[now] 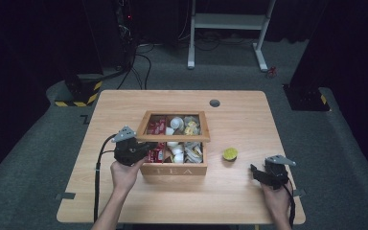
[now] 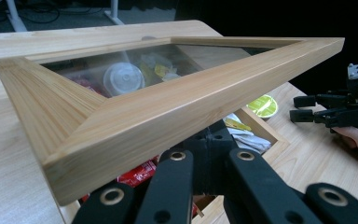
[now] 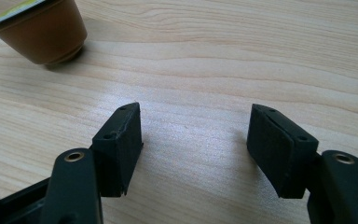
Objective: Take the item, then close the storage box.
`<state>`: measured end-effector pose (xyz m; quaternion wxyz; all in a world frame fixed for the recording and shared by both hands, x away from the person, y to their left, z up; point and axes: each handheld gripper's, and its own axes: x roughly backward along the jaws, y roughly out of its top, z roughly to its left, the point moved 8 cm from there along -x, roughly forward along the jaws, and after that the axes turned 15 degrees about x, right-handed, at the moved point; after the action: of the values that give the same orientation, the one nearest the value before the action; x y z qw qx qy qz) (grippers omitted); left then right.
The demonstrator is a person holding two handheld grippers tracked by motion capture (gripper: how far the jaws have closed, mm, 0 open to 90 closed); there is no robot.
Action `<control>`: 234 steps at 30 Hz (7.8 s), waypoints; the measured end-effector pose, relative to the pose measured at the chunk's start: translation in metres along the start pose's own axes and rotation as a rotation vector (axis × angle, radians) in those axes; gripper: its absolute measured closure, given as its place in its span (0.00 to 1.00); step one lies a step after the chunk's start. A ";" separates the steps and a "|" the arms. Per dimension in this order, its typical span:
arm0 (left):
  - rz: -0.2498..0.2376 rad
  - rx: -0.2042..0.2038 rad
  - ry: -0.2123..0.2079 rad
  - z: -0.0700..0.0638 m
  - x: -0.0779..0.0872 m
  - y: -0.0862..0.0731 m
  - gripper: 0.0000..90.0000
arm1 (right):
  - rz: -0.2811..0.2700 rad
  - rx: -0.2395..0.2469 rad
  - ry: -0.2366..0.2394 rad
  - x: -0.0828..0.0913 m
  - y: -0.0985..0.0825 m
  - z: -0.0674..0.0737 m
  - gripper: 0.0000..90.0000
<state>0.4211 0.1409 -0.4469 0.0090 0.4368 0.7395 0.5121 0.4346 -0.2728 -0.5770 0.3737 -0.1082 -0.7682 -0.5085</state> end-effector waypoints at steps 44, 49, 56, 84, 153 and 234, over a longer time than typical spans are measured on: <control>0.052 0.024 0.008 0.009 -0.006 -0.037 1.00 | 0.002 -0.003 -0.001 0.000 0.000 0.000 0.38; 0.054 0.026 0.010 0.010 -0.007 -0.040 1.00 | 0.002 -0.003 -0.001 0.000 0.000 0.000 0.38; 0.059 0.021 0.022 0.011 -0.007 -0.043 1.00 | 0.002 -0.003 -0.001 0.000 0.000 0.000 0.38; 0.095 0.013 0.058 0.015 -0.009 -0.063 1.00 | 0.002 -0.003 -0.001 0.000 0.000 0.000 0.38; -0.038 0.080 0.255 0.076 0.061 -0.052 0.64 | 0.002 -0.002 -0.001 0.000 0.000 0.001 0.38; 0.046 0.046 0.544 0.148 0.022 -0.096 0.37 | 0.003 -0.004 -0.002 -0.001 0.000 0.000 0.36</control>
<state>0.4144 0.2575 -0.5808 -0.2115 0.3001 0.7159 0.5938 0.4350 -0.2724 -0.5773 0.3733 -0.1104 -0.7675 -0.5093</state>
